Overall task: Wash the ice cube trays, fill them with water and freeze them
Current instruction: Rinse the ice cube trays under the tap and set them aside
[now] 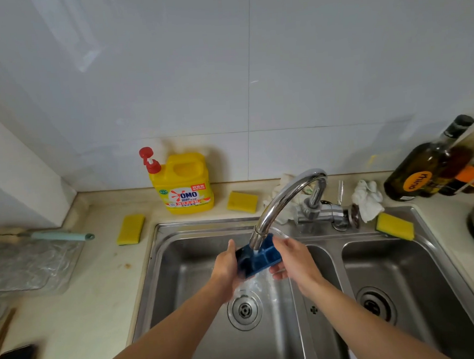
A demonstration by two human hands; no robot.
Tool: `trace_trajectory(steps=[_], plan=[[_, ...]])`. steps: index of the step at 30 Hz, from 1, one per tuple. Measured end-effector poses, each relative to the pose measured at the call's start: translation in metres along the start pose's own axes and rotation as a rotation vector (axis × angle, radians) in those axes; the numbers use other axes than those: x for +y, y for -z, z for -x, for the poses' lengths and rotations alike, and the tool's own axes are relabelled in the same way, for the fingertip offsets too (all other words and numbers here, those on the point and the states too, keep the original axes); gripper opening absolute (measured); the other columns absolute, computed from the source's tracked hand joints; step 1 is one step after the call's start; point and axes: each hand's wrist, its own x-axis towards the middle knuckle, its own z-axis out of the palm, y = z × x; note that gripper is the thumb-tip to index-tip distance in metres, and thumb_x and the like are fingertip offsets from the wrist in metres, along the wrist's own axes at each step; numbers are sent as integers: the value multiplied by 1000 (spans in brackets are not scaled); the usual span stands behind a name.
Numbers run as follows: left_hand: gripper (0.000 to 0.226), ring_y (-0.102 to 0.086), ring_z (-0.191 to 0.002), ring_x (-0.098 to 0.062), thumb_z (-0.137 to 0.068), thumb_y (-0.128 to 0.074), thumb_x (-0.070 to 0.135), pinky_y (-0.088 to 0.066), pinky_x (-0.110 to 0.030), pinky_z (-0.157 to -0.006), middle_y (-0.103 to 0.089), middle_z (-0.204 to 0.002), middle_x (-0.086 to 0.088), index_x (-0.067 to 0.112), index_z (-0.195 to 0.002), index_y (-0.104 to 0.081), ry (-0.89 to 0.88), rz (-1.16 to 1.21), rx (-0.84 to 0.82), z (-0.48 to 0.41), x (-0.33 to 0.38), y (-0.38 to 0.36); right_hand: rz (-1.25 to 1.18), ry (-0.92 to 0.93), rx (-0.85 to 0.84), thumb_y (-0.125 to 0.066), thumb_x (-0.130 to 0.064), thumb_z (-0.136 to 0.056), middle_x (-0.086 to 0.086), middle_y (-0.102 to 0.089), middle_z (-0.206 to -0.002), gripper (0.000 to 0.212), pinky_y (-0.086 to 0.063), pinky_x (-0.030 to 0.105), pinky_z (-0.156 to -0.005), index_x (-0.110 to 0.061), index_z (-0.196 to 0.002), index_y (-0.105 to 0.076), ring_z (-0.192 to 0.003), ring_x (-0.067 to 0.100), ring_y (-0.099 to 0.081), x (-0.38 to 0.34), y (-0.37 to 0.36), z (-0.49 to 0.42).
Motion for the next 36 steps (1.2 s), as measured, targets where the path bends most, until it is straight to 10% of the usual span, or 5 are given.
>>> trace_trajectory(steps=[7, 12, 36], plan=[[33, -76, -78, -17, -106, -45, 40, -56, -22, -61, -77, -93, -4, 21, -101, -72, -284, -270, 30, 17, 14, 10, -229, -324, -41, -44, -54, -105, 22, -67, -106, 46, -60, 35, -59, -11, -111, -62, -75, 32, -67, 17, -7, -11], [26, -71, -86, -19, -104, -49, 38, -63, -31, -70, -75, -91, -1, 23, -99, -71, -386, -273, 86, 22, 16, 21, -237, -303, -100, -41, -54, -105, 24, -67, -110, 53, -60, 37, -66, -8, -114, -65, -79, 33, -67, 16, -24, -12], [50, -77, -72, -25, -103, -41, 53, -60, -34, -59, -78, -77, -5, 11, -104, -67, -77, -99, 62, 9, -2, -1, -171, -147, -3, -39, -47, -109, 18, -73, -90, 43, -57, 32, -57, -12, -111, -64, -61, 22, -65, 9, 13, 2]])
